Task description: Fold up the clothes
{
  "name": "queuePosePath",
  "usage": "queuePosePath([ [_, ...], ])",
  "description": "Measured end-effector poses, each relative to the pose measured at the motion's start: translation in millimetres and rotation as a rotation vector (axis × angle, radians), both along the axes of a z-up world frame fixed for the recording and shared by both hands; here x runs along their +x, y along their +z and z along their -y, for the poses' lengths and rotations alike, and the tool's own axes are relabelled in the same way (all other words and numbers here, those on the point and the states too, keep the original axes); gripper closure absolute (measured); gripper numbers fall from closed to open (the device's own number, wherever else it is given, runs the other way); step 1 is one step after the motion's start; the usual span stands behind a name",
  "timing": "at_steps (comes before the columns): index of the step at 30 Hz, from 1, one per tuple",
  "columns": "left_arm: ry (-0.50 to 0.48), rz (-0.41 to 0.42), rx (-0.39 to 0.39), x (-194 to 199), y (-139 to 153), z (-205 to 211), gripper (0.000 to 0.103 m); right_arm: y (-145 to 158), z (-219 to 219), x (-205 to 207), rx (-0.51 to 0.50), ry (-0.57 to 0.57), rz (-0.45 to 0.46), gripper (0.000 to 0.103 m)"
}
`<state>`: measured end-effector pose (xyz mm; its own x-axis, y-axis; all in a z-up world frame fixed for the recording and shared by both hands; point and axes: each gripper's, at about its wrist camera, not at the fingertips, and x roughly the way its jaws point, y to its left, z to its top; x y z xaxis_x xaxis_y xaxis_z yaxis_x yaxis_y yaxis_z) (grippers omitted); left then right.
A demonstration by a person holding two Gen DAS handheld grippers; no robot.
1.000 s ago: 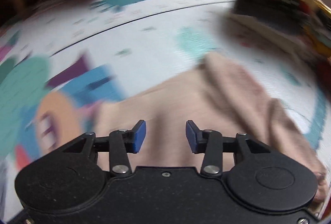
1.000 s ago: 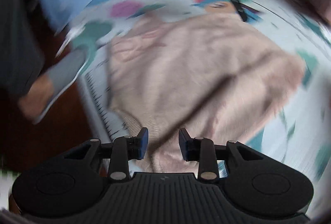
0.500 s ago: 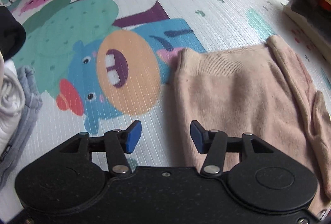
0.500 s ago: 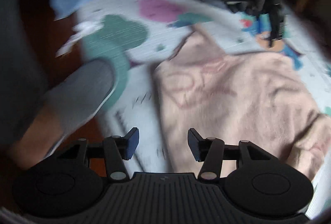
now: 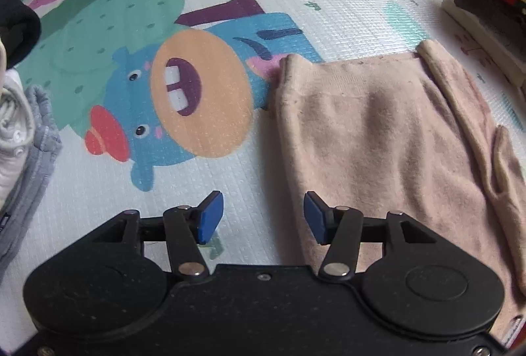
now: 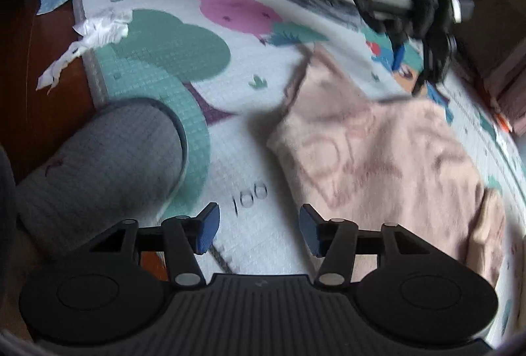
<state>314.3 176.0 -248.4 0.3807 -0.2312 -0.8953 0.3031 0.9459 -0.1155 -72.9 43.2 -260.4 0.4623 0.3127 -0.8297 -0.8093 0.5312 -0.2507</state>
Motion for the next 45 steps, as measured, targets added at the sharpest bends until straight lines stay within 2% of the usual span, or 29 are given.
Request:
queuePosePath([
  [3, -0.084, -0.006, -0.109, -4.9, 9.9, 21.5, 0.05, 2.5, 33.3, -0.3, -0.016, -0.058, 0.016, 0.041],
  [6, -0.195, -0.002, -0.207, -13.2, 22.1, 60.9, 0.05, 8.3, 69.9, 10.2, -0.053, -0.175, 0.027, 0.04],
  [9, -0.25, 0.013, -0.249, -19.3, 27.6, 108.7, 0.05, 23.7, 108.9, 27.3, -0.088, -0.323, 0.041, 0.04],
  [11, -0.238, -0.014, -0.271, -14.3, 25.4, 135.7, 0.05, 34.2, 138.5, 38.8, -0.122, -0.43, 0.053, 0.04],
  [14, -0.172, -0.063, -0.323, -2.7, 18.9, 167.3, 0.05, 39.8, 172.0, 46.5, -0.172, -0.499, 0.058, 0.04],
  [16, -0.141, -0.081, -0.317, 1.4, 12.6, 184.2, 0.05, 37.5, 186.7, 50.0, -0.183, -0.52, 0.083, 0.041],
  [18, -0.167, -0.063, -0.268, 1.1, 8.9, 205.6, 0.051, 28.4, 191.0, 52.4, -0.193, -0.504, 0.082, 0.046],
  [22, -0.148, -0.107, -0.271, 4.8, -4.5, 224.9, 0.059, 12.1, 187.4, 40.6, -0.227, -0.449, 0.098, 0.048],
  [24, -0.186, -0.119, -0.237, -0.1, -9.3, 238.1, 0.06, 8.1, 190.3, 34.6, -0.229, -0.466, 0.097, 0.048],
  [26, -0.196, -0.118, -0.191, -5.2, -14.8, 246.8, 0.066, 4.0, 192.2, 30.5, -0.23, -0.477, 0.094, 0.048],
  [30, -0.193, -0.112, -0.178, -10.5, -19.5, 250.0, 0.068, -5.4, 192.3, 27.2, -0.237, -0.466, 0.088, 0.048],
  [33, -0.171, -0.122, -0.196, -7.6, -23.0, 242.8, 0.069, -7.6, 193.8, 32.0, -0.212, -0.484, 0.078, 0.048],
  [36, -0.164, -0.118, -0.213, -6.0, -24.5, 237.5, 0.076, -6.5, 192.3, 38.5, -0.188, -0.487, 0.093, 0.05],
  [38, -0.177, -0.111, -0.216, -6.2, -24.7, 238.7, 0.088, -7.8, 194.0, 44.2, -0.161, -0.495, 0.074, 0.059],
  [39, -0.187, -0.104, -0.217, -6.9, -24.1, 238.3, 0.092, -9.2, 197.0, 49.6, -0.14, -0.516, 0.036, 0.076],
  [40, -0.197, -0.096, -0.217, -7.6, -23.5, 237.8, 0.096, -9.0, 200.8, 53.9, -0.113, -0.541, 0.007, 0.088],
  [42, -0.228, -0.073, -0.232, -8.1, -16.4, 236.8, 0.098, -6.2, 206.4, 58.5, -0.074, -0.567, -0.016, 0.092],
  [45, -0.259, -0.05, -0.237, -8.4, -11.0, 234.8, 0.098, 9.4, 205.6, 57.7, -0.002, -0.581, 0.021, 0.093],
])
